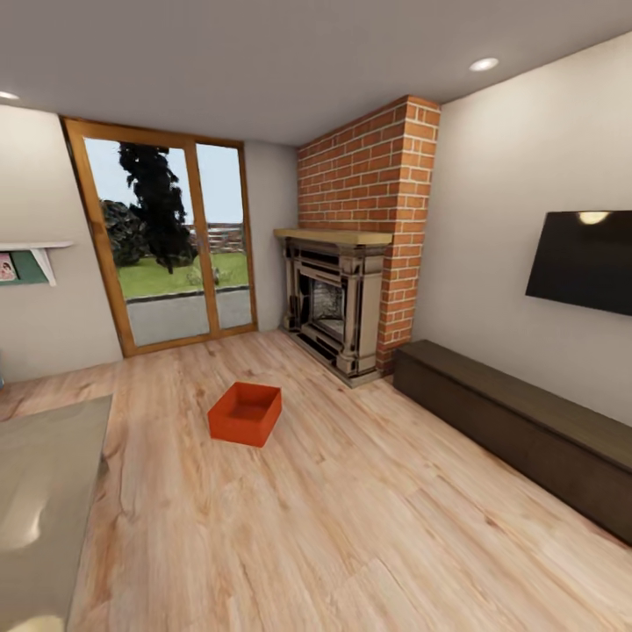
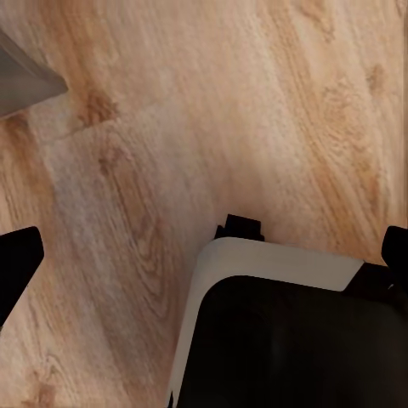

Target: Move the two storage containers from the living room to the garage. In the garage, place one container on the floor and stack the other container on top of it (either order is fine).

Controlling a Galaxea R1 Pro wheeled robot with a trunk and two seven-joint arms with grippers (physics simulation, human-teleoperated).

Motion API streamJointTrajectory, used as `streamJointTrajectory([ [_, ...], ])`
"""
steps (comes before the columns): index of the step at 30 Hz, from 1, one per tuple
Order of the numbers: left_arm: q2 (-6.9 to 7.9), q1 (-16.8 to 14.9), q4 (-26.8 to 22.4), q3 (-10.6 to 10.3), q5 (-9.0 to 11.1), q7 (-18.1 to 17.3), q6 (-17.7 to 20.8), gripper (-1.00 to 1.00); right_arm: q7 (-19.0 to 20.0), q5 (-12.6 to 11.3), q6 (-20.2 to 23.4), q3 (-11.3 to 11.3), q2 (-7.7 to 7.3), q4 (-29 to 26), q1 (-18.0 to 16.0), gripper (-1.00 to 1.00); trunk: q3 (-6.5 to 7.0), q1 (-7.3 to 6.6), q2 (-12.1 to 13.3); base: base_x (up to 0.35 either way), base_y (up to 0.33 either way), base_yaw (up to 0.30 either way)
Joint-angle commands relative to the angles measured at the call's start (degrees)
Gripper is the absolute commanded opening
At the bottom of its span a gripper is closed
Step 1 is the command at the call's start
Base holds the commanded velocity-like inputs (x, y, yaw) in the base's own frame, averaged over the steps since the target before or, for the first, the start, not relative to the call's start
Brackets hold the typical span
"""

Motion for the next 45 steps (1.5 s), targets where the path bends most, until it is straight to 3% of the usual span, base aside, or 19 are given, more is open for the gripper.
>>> streamJointTrajectory([
  [1,-0.01,-0.04,0.05,-0.02,0.36,0.03,-0.20,1.00,-0.14,-0.40,-0.31,0.54,0.07,0.18,-0.07,1.00,-0.07,0.04,-0.04,0.318,0.000,0.001],
  [9,-0.01,-0.04,0.06,-0.02,0.36,0.03,-0.20,1.00,-0.22,-0.27,-0.33,0.85,0.08,0.18,-0.07,1.00,-0.07,0.04,-0.04,0.318,0.000,0.070],
  [45,-0.01,-0.04,0.04,-0.02,0.36,0.03,-0.20,1.00,-0.23,-0.45,-0.32,0.68,-0.01,0.18,-0.07,1.00,-0.07,0.04,-0.04,0.318,0.000,0.265],
])
